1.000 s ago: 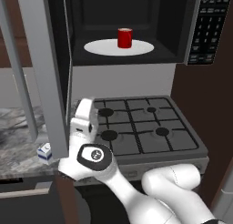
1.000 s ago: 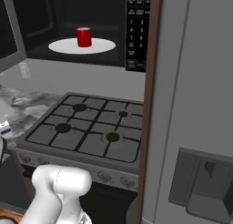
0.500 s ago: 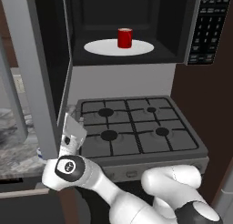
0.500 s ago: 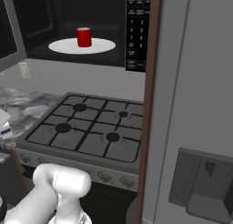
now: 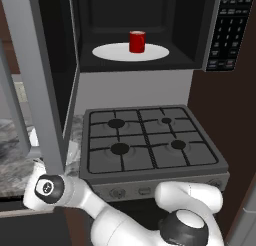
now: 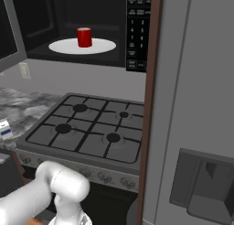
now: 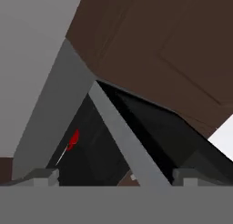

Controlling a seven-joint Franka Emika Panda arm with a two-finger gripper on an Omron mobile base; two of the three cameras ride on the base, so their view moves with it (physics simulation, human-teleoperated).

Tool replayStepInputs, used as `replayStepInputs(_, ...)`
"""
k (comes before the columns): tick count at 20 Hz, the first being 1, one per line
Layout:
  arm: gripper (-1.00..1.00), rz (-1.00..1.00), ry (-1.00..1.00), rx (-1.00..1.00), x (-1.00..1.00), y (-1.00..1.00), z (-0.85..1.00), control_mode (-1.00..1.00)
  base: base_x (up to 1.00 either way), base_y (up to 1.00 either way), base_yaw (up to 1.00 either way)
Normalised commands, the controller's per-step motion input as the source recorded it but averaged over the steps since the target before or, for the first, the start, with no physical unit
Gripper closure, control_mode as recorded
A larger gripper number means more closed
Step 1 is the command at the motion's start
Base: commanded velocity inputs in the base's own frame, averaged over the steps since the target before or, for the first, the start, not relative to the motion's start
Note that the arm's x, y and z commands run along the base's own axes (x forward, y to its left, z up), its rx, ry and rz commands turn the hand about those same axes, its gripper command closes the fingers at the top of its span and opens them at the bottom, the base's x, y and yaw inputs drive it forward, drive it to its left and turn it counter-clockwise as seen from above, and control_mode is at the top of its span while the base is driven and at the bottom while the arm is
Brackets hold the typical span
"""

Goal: Place the microwavable item in the microwave. Then, close the microwave door and press the start button.

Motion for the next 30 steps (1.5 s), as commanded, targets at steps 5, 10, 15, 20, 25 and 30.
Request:
replayStepInputs(5, -1.0, -0.29, 0.0, -0.13, 0.03, 0.8, 0.73, -1.0, 0.0, 0.0, 0.0)
replayStepInputs(10, -1.0, -0.2, -0.01, 0.02, -0.02, -0.12, 0.27, -1.0, 0.0, 0.0, 0.0)
replayStepInputs(15, -1.0, -0.02, -0.07, 0.26, -0.28, -0.84, 0.05, -1.0, 0.0, 0.0, 0.0)
replayStepInputs(20, -1.0, 0.0, -0.04, 0.34, -0.18, -0.83, 0.31, -1.0, 0.0, 0.0, 0.0)
replayStepInputs(25, -1.0, 0.09, -0.08, 0.25, 0.0, -0.87, 0.3, -1.0, 0.0, 0.0, 0.0)
replayStepInputs(30, -1.0, 0.19, -0.06, 0.21, -0.01, -0.99, 0.05, -1.0, 0.0, 0.0, 0.0)
